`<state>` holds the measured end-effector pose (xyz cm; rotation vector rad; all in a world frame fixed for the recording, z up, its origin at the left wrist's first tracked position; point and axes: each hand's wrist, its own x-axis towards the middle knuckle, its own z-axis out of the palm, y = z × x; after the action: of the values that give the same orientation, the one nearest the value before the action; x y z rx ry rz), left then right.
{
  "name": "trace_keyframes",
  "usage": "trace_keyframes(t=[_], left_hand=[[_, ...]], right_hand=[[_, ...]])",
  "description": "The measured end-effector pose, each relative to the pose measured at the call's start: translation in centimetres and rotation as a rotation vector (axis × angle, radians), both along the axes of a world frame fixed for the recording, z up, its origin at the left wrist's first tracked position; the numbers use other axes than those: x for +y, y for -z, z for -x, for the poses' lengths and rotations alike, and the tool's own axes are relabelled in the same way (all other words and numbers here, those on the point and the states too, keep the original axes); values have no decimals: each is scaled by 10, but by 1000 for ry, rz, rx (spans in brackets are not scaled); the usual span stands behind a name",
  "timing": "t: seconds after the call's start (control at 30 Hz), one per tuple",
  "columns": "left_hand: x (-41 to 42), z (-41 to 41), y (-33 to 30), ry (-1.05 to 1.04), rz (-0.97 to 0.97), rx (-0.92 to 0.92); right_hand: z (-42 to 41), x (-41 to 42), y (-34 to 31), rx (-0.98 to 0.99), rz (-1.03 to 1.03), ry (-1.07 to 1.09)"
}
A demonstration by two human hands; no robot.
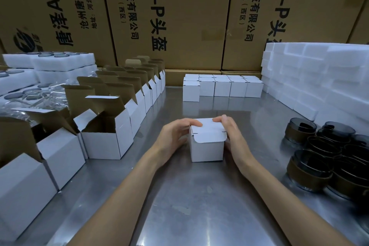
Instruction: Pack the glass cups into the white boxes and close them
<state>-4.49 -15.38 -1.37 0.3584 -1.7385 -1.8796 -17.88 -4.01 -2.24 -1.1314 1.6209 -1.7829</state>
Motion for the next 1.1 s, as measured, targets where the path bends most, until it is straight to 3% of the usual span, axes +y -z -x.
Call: trace_keyframes(t=[0.13, 0.23, 0.57, 0.9, 1.1], left_hand=[[2, -5, 1, 97, 90, -66], [4, -2, 5, 27, 177, -88], [8, -2, 0, -10, 2, 8], [8, -6, -2, 147, -141, 42], [11, -3, -5, 69, -119, -6]], right_hand=[[-4, 0, 1, 74, 15, -22], [-3, 1, 1, 91, 38, -55], [-9, 2, -3, 84, 158, -21], [-6, 0, 2, 80, 64, -92], [-9, 1, -3, -68, 57, -114]])
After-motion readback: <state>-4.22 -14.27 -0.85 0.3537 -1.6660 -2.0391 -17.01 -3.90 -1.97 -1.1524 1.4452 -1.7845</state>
